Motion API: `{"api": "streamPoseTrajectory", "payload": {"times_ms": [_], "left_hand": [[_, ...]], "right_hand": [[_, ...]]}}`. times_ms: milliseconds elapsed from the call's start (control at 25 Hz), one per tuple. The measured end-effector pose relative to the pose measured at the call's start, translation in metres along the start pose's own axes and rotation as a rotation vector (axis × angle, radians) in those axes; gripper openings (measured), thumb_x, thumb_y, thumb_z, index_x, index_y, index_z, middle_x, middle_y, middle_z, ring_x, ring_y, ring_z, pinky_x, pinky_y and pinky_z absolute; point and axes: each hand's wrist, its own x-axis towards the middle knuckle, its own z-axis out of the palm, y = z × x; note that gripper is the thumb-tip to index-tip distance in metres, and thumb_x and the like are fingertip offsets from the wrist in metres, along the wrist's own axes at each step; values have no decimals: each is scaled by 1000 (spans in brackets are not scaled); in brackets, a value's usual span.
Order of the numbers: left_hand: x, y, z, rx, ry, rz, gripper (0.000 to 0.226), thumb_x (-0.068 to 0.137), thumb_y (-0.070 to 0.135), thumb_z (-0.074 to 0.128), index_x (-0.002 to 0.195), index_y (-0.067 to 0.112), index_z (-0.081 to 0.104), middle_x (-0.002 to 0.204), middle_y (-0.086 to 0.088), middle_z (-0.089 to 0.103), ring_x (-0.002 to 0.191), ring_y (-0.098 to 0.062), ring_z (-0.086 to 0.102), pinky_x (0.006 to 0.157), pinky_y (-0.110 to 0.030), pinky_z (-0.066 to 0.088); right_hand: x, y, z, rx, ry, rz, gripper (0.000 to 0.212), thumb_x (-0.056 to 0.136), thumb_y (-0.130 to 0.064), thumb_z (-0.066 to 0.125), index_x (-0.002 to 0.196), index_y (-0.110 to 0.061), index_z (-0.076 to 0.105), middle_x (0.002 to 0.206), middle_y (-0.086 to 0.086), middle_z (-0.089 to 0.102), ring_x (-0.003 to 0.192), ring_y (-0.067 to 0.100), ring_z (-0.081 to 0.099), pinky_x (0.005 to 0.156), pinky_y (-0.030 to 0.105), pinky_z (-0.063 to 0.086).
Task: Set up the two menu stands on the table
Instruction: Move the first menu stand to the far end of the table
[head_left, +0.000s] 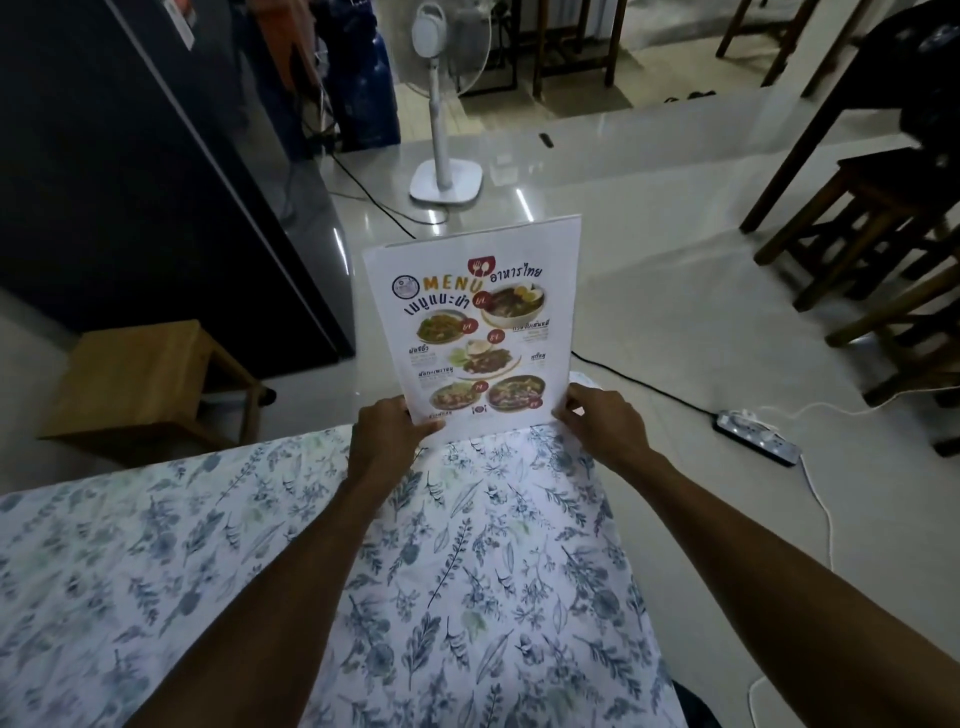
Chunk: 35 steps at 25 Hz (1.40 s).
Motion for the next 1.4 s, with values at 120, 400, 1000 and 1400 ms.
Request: {"api": "streamPoseTrajectory", "payload": {"times_ms": [120, 400, 1000, 1400], "left_hand": [[-3, -2, 2, -12, 14, -11, 52, 71, 46, 82, 111, 16, 74, 103, -4, 78, 86, -20, 74, 76, -39, 62], [-13, -3, 3, -23, 7, 7, 48, 75, 43, 81, 113, 16, 74, 106, -4, 77, 92, -19, 74, 81, -37, 60], [-37, -17, 2, -83, -38, -50, 72, 70, 40, 85, 128, 15, 51, 124, -7, 68, 107, -26, 66, 91, -44, 55], [-127, -39, -61, -94, -39, 12, 74, 72, 47, 81, 131, 18, 48, 124, -4, 66, 109, -24, 64, 91, -43, 54]], "right_hand": [[0, 0, 5, 11, -8, 34, 24, 90, -41, 54, 90, -21, 68, 91, -2, 73, 77, 20, 64, 60, 28, 43], [-4, -1, 6, 8, -60, 64, 29, 91, -36, 54, 87, -13, 71, 86, 6, 74, 76, 24, 66, 65, 35, 53], [-23, 0, 3, 38, -90, 73, 17, 81, -20, 66, 90, -5, 68, 92, 12, 72, 84, 30, 66, 66, 31, 47], [-140, -63, -15, 103, -119, 96, 35, 89, -29, 64, 121, -13, 60, 116, 9, 70, 109, 26, 63, 88, 33, 49]]}}
